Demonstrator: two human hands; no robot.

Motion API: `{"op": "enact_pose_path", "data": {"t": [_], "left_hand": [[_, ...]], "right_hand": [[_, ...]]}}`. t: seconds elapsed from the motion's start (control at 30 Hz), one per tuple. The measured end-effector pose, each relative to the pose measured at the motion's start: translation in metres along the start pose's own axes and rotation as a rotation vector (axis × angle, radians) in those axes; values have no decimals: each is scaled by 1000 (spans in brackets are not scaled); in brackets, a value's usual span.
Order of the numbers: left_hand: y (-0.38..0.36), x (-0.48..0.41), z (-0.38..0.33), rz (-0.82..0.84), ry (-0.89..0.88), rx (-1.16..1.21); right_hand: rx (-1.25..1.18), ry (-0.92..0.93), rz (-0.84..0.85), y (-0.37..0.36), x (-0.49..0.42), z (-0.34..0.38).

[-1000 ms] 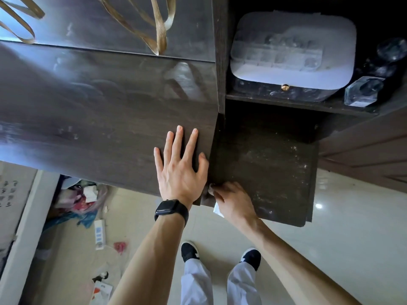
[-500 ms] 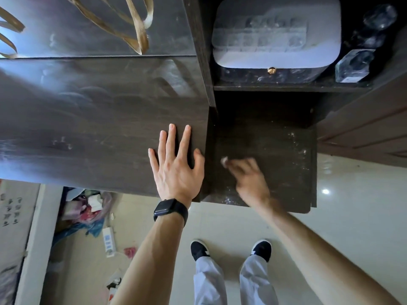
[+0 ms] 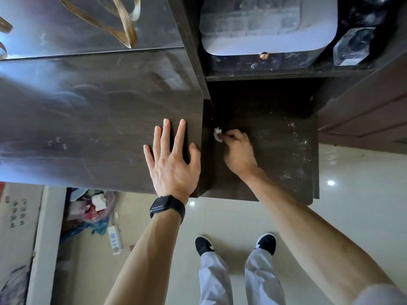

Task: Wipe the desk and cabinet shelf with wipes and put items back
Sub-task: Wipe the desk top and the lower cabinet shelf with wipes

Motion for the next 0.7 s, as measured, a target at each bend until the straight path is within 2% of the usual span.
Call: {"op": "enact_pose_path", "data": {"t": [0.23,0.37,0.43,0.5,0.6,0.67,0.7], "left_hand": [[-1,0,0,6,-1,-7],[0,0,-1,3,-3,-7],[1,0,-2,3,2,-9],[0,1,-2,5,5,-5],[1,0,-2,-4,1,-7],[1,0,-1,-3,4,-5],[1,0,-1,0,6,-7]], "right_hand": [[-84,-134,128,-31,54,24],[-106,-30,251,-49,117,28],[-147,86,418,-58,146,36],[-236,55,485,-52,159,29],[-332,-113,214,-14,128,3],[-344,-153,22,14,97,-3],[-353,-170,-13,21,81,-4]]}}
Point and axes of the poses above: each hand's wrist, its own x-axis away from the middle knuckle, its own y-axis out of the back of the hand, z = x × y, the point moved 10 cm from there along -x, towards the middle knuckle, and after that the axes turned 4 degrees about x, right-handed, at the moved point
